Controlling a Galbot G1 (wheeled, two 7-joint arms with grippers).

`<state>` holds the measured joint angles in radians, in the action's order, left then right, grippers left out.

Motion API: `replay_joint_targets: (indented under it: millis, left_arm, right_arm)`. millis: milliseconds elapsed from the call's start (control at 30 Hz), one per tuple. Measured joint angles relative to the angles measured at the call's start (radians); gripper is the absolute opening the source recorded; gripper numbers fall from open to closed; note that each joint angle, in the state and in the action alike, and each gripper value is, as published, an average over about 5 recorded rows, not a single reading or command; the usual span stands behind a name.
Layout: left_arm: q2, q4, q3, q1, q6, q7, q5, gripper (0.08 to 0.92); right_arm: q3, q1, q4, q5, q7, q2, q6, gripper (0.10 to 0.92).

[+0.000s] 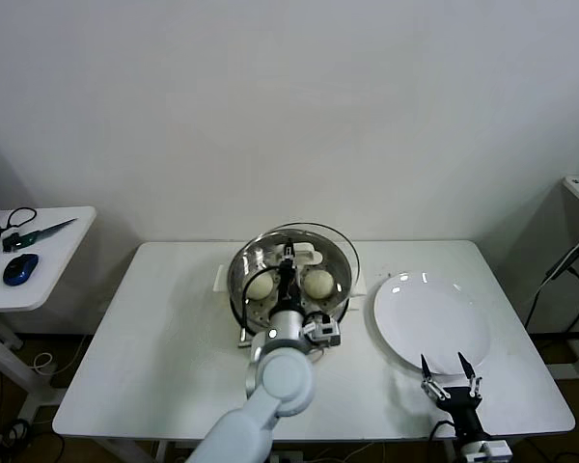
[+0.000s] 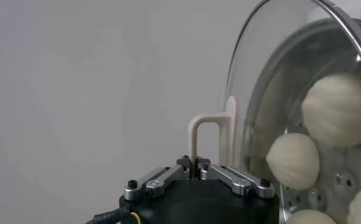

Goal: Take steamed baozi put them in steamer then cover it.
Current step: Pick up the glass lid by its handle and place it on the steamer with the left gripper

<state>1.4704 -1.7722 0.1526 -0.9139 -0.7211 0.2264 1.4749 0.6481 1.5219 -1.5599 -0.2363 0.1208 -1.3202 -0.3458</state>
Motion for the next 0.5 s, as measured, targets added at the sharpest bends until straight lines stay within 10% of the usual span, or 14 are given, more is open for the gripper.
replay_joint_targets:
  millis: [500]
  left_arm:
    - [0.011, 0.048, -0.024, -0.018, 0.023, 0.006, 0.080, 0.138]
  right_arm:
    - [0.003, -0.002, 0.001, 0.003, 0.000, -0.003, -0.012, 0.823]
